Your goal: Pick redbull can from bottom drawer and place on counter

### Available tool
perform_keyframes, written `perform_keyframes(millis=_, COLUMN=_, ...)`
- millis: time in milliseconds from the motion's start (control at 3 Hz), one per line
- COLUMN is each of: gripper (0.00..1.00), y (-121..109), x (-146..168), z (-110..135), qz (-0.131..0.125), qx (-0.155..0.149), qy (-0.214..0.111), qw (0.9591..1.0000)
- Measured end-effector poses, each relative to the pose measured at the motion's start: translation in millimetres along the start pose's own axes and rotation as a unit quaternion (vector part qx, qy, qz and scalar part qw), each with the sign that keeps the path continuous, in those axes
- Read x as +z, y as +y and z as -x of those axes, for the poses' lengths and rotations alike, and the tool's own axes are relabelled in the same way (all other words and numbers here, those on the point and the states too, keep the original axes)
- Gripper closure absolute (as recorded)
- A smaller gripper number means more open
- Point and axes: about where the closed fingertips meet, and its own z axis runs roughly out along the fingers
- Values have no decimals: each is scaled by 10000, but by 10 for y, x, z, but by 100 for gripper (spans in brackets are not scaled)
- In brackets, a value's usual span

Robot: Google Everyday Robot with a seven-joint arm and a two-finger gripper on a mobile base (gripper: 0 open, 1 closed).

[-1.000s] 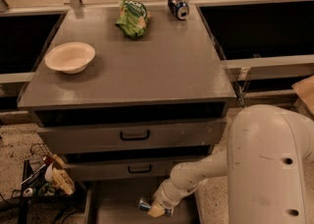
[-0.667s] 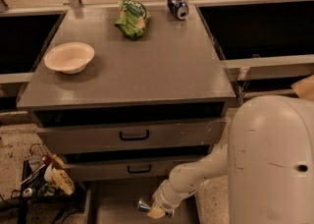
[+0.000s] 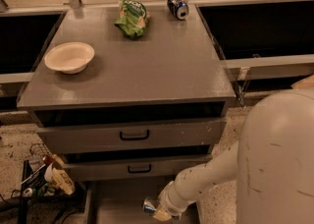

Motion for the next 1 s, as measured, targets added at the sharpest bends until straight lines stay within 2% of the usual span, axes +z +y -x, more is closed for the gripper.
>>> perform_keyframes(millis=333, gripper=100, y=-66, x=-116, z=-230, qz=-164, qx=278, qy=-40, qw=9995)
perform_keyframes(millis=667, gripper=100, y=-70, x=-121, z=-220, qz=-153, qx=267, qy=-1, qw=9995)
perform_keyframes(millis=1000, gripper=100, y=-78, x=-299, z=-143, qz=-252, qx=145, qy=-9, qw=9996)
